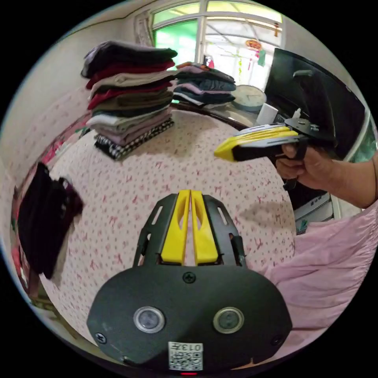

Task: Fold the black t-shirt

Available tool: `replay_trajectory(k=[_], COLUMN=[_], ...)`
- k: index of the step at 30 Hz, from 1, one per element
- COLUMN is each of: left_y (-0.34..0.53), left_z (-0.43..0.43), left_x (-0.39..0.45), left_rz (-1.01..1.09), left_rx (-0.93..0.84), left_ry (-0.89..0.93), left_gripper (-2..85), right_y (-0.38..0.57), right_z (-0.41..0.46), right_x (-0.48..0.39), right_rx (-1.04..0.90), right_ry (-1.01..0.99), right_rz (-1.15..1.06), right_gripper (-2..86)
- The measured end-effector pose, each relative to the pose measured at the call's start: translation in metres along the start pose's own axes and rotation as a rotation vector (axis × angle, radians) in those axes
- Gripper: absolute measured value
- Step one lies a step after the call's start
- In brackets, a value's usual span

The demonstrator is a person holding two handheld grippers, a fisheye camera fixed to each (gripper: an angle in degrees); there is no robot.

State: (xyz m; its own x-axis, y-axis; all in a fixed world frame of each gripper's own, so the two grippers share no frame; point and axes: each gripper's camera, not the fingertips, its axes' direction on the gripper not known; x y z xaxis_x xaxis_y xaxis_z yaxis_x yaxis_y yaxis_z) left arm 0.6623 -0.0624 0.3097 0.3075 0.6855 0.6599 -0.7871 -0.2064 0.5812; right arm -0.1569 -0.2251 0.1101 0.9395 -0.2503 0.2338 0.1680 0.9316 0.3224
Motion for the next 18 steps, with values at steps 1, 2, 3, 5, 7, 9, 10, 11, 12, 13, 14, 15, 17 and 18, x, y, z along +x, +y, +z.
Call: replay_trajectory(k=[1,2,3,5,7,9,10,11,12,13,14,15,17,18], left_y=[-0.026,-0.039,-0.067,-0.112,-0.177,-0.232,-0.271,-0.291,-0.332,-0.371,-0.39,-0.425,-0.472,-0.498], left_z=[0.009,0.014,0.024,0.04,0.061,0.077,0.088,0.093,0.103,0.113,0.118,0.129,0.148,0.162], left_x=[0.007,0.01,0.018,0.03,0.048,0.062,0.07,0.074,0.082,0.089,0.092,0.099,0.11,0.117], left_rz=[0.018,0.027,0.045,0.073,0.103,0.133,0.141,0.141,0.14,0.132,0.127,0.118,0.111,0.113], left_rx=[0.016,0.022,0.037,0.06,0.093,0.125,0.13,0.131,0.142,0.155,0.161,0.17,0.171,0.159], left_ry=[-0.007,-0.012,-0.03,-0.066,-0.12,-0.142,-0.161,-0.168,-0.169,-0.153,-0.143,-0.123,-0.118,-0.126], left_gripper=[-0.1,0.0,0.1,0.3,0.9,2.1,3.2,3.8,5.3,6.3,6.6,7.1,7.7,8.1], right_y=[0.001,0.005,0.006,0.013,0.014,0.008,-0.001,-0.013,-0.027,-0.034,-0.048,-0.055,-0.082,-0.095], right_z=[-0.015,-0.044,-0.059,-0.118,-0.157,-0.195,-0.221,-0.245,-0.268,-0.277,-0.293,-0.3,-0.316,-0.32], right_x=[0.015,0.044,0.059,0.121,0.168,0.217,0.249,0.281,0.312,0.327,0.357,0.372,0.429,0.457], right_rx=[0.016,0.052,0.072,0.162,0.211,0.264,0.296,0.324,0.341,0.348,0.353,0.35,0.309,0.278], right_ry=[0.032,0.108,0.15,0.305,0.385,0.45,0.479,0.509,0.545,0.567,0.61,0.624,0.636,0.626], right_rz=[0.016,0.045,0.058,0.121,0.142,0.147,0.133,0.125,0.123,0.121,0.126,0.13,0.152,0.175], right_gripper=[0.0,0.0,0.0,0.1,0.3,0.5,0.8,1.2,2.0,2.5,3.9,4.6,7.2,8.4])
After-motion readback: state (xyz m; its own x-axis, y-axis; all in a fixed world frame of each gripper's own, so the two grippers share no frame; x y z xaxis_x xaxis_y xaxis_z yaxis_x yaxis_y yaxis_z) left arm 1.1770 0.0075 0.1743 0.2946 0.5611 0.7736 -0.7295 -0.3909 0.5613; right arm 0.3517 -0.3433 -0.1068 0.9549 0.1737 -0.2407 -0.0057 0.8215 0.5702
